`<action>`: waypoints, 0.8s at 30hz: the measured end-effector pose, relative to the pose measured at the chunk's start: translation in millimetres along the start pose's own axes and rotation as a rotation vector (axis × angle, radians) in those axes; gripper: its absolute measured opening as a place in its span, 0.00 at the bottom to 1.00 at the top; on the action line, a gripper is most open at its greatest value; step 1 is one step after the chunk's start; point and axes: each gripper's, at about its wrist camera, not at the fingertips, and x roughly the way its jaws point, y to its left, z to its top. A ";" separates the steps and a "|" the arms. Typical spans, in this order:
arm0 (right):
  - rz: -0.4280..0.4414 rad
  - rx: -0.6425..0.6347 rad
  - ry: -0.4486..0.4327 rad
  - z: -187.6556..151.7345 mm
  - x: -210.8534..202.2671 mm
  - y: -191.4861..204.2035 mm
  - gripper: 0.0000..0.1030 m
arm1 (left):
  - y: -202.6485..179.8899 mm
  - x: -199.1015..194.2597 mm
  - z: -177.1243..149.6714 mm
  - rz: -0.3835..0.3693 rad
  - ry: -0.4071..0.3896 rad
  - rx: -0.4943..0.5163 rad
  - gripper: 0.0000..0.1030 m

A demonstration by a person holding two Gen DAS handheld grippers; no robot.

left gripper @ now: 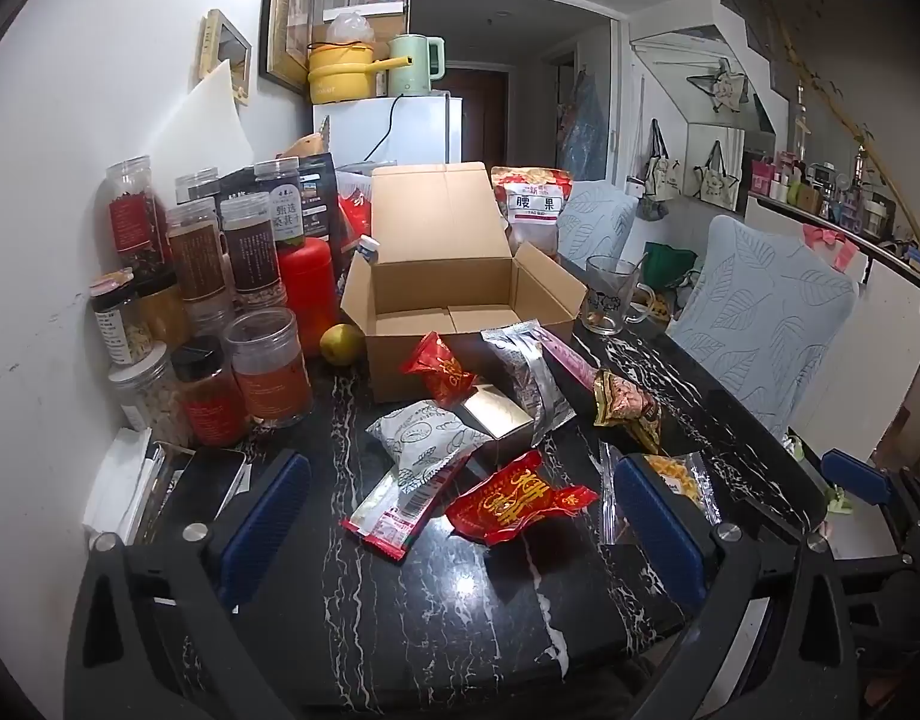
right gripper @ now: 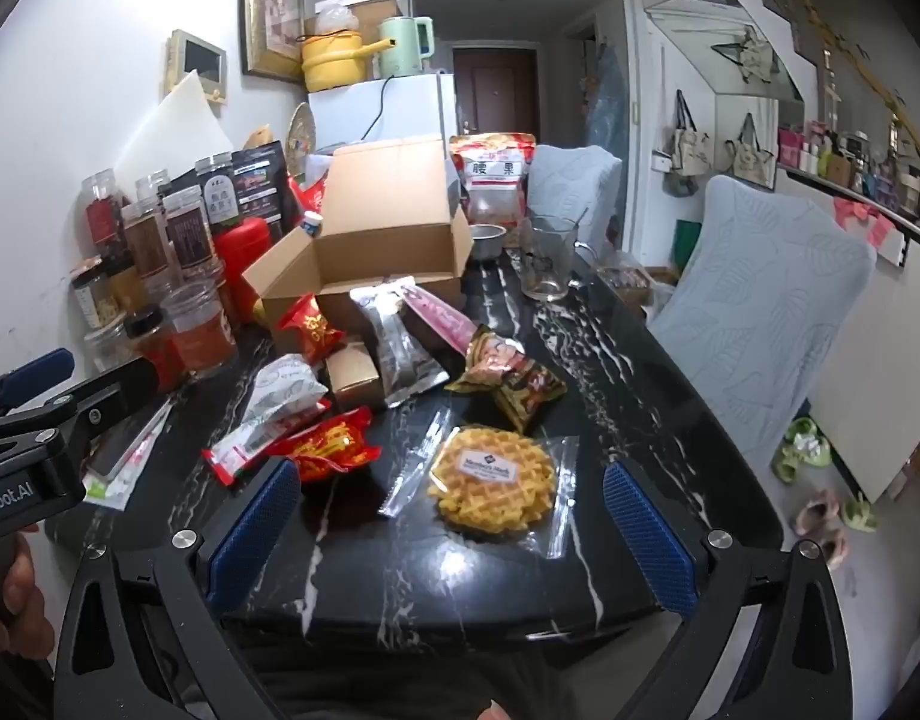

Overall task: Organize snacks
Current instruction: 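Move both tools toward the snacks on the table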

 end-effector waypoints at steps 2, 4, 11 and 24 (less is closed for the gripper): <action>0.002 -0.002 0.000 -1.2 0.0 0.2 1.00 | 2.5 0.2 -0.1 -0.002 -0.003 -0.001 1.00; 0.001 -0.002 -0.001 -1.2 -0.1 0.3 1.00 | 1.3 1.4 0.0 -0.003 -0.002 -0.001 1.00; 0.001 -0.003 0.000 -0.9 0.2 0.5 1.00 | -1.2 0.4 -2.5 -0.006 -0.002 0.003 1.00; 0.007 -0.006 0.023 -7.1 9.7 -1.4 1.00 | 0.0 6.3 -9.0 -0.014 0.014 0.010 1.00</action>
